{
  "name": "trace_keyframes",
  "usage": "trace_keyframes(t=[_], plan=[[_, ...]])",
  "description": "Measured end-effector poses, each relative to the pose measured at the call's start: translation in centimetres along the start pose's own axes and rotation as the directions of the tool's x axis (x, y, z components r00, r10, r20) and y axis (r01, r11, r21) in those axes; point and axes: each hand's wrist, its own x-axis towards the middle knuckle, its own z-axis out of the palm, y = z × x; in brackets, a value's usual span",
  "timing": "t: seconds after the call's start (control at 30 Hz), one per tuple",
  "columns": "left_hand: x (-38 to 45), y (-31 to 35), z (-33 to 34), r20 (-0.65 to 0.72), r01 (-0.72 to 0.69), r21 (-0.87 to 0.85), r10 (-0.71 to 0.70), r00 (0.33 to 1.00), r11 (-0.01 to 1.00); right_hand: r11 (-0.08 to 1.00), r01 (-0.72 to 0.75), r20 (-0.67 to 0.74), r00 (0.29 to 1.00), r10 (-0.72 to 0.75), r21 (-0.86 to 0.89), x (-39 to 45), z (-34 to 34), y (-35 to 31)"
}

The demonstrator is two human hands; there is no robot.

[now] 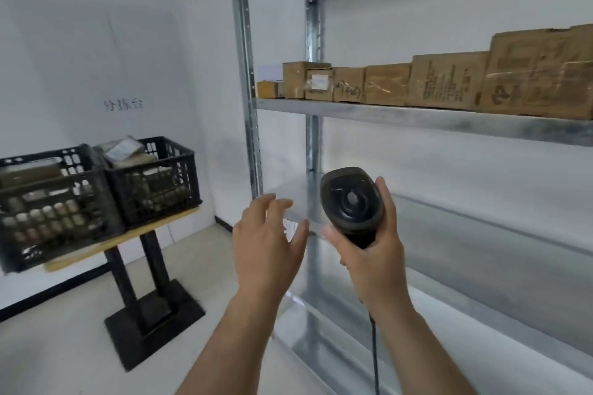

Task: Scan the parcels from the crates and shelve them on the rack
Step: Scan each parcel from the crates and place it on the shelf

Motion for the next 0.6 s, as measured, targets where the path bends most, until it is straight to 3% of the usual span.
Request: trace_keyframes(t=[0.3, 0.6], plan=[[0.7, -11.7, -6.4, -0.080, 0.118, 0.201, -0.104, 0.991, 0.972, 0.992, -0.005, 0.202, 0.979, -0.021, 0.129, -1.2, 13.7, 0.3], [2.8, -21.4, -8.4, -0.184, 0.228, 0.324, -0.176, 0.967, 0.918, 0.979, -0.016, 0.376, 0.924, -0.064, 0.205, 0.4, 25.2, 2.0]])
